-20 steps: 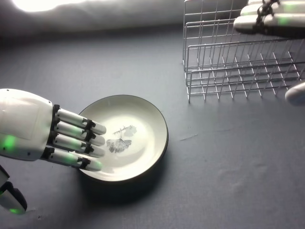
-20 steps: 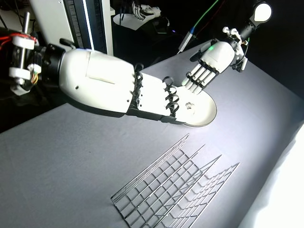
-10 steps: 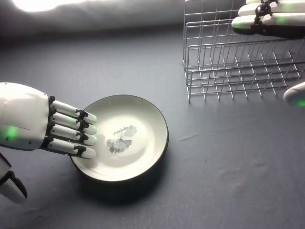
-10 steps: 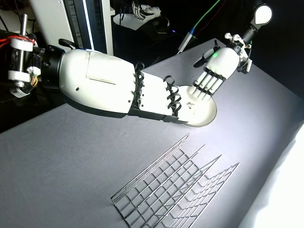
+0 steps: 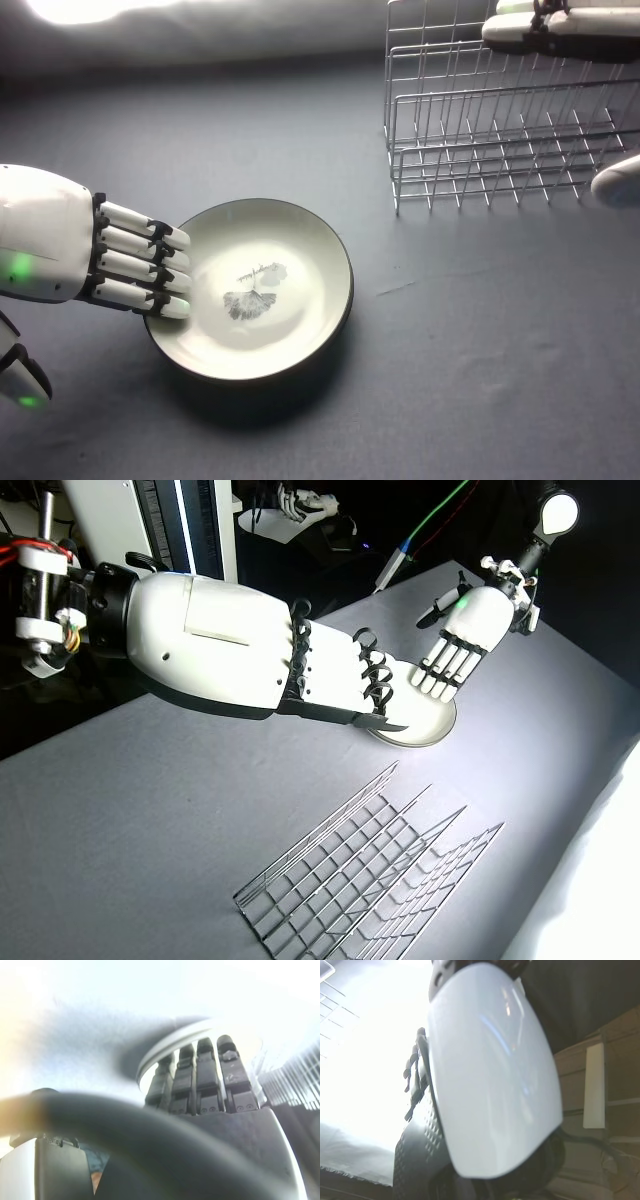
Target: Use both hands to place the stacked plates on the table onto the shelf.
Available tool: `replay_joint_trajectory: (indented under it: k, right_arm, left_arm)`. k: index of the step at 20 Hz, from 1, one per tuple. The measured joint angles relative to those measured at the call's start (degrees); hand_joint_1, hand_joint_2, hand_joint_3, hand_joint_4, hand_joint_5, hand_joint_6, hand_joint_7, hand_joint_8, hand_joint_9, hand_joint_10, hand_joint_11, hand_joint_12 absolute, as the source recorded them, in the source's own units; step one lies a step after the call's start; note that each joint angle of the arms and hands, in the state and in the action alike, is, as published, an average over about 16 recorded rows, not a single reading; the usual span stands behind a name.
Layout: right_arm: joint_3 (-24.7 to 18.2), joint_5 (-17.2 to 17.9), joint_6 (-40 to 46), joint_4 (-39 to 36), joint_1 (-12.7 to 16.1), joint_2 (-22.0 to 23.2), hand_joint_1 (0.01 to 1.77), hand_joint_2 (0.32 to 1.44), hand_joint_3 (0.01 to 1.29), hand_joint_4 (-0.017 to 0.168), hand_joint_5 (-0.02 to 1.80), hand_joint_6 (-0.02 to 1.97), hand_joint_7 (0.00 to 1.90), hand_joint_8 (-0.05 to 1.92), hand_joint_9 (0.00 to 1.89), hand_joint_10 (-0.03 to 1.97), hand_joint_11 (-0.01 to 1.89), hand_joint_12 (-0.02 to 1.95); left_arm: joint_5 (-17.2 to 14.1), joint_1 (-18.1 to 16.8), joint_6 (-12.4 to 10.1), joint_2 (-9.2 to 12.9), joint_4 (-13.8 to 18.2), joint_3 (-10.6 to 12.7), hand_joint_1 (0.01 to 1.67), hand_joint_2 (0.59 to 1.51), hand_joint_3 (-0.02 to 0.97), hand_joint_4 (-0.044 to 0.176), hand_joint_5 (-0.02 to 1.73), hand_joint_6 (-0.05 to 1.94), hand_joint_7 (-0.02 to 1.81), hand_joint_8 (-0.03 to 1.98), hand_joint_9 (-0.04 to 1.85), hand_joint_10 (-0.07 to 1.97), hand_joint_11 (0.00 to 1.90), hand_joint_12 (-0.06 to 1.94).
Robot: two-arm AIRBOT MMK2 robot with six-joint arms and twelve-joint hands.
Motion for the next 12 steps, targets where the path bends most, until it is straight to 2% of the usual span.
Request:
replay_joint_trajectory:
  k: [5,12]
  right_arm:
    - [0.0,0.04,0.01,0.07,0.14,0.0,0.01,1.11,0.01,0.004,0.05,0.02,0.05,0.01,0.03,0.01,0.02,0.0]
    - [0.0,-0.18,0.02,0.22,0.14,0.0,0.01,1.11,0.01,0.004,0.06,0.02,0.06,0.01,0.03,0.01,0.02,0.0]
  left_arm:
    - [-0.25,-0.08,-1.58,-0.24,1.01,0.66,0.01,1.074,0.007,-0.001,0.01,-0.02,0.01,-0.01,0.02,-0.01,0.02,-0.02]
    - [-1.6,-0.67,-3.48,0.19,2.37,0.28,0.01,1.079,0.006,-0.001,0.0,-0.01,0.02,-0.01,0.02,-0.01,0.01,-0.01]
